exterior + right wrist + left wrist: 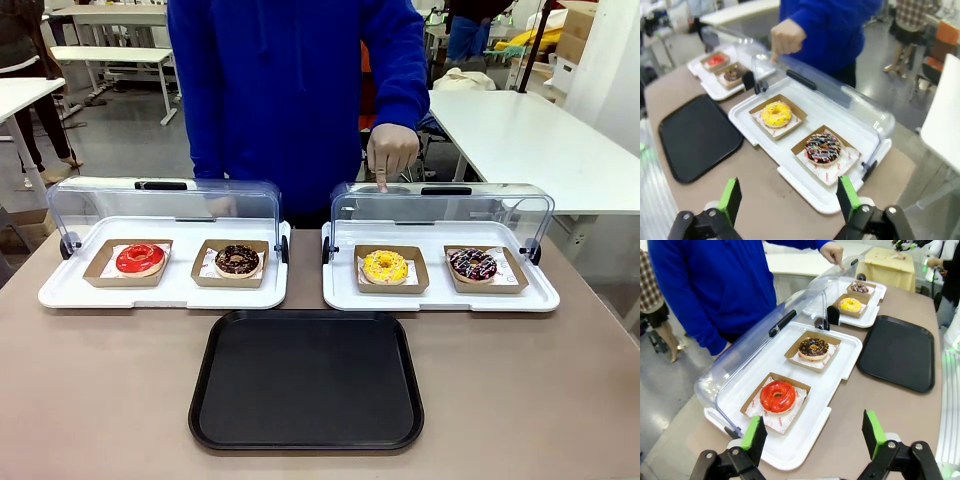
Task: Move the third donut from the left to the tray.
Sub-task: Pick up the Paper togo box containing the Donut indicated by the person and place it on the Handle tray.
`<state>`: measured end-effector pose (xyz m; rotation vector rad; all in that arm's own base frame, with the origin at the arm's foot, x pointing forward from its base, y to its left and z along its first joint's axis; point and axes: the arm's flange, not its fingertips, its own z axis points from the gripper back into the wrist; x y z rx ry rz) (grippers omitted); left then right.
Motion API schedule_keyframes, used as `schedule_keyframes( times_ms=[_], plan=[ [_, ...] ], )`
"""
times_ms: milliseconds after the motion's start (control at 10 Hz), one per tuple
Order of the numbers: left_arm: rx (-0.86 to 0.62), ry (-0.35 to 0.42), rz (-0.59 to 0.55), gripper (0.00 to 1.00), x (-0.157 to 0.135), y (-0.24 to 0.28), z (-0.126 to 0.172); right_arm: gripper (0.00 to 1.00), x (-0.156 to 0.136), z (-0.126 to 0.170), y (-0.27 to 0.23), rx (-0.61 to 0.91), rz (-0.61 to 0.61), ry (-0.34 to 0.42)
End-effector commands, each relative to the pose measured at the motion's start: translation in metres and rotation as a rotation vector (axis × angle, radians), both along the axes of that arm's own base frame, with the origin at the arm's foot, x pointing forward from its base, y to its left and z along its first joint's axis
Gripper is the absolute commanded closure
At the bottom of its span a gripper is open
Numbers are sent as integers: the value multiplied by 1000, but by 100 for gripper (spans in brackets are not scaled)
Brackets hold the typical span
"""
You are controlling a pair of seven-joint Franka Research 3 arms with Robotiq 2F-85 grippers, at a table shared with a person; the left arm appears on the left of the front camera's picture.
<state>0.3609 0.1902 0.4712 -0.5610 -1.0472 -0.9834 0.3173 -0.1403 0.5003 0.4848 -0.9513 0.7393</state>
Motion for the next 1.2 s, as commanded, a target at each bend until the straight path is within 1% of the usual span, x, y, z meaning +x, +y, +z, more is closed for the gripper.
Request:
schedule_keyframes(
  times_ms=[0,100,300,500,600,700,800,1100],
  plan=[
    [-1,-5,-8,0,-2,0,1,0,6,7,62,-141,60,-45],
    [-1,-5,-8,0,-2,0,1,0,5,6,90,-198,108,-59],
    [-1,-5,-8,0,-2,0,1,0,1,1,147,-324,200,-118],
    [-1,-5,-8,0,-2,0,1,0,-3,-12,205,-455,307,-166],
    [-1,-5,-8,0,-2,0,1,0,-4,-22,227,-514,352,-163],
    [-1,-5,-8,0,-2,0,1,0,1,-36,242,-577,367,-165],
    [-1,-5,-8,0,-2,0,1,0,6,-55,257,-639,386,-164],
    [-1,-5,-8,0,-2,0,1,0,23,-105,275,-742,387,-174]
  ],
)
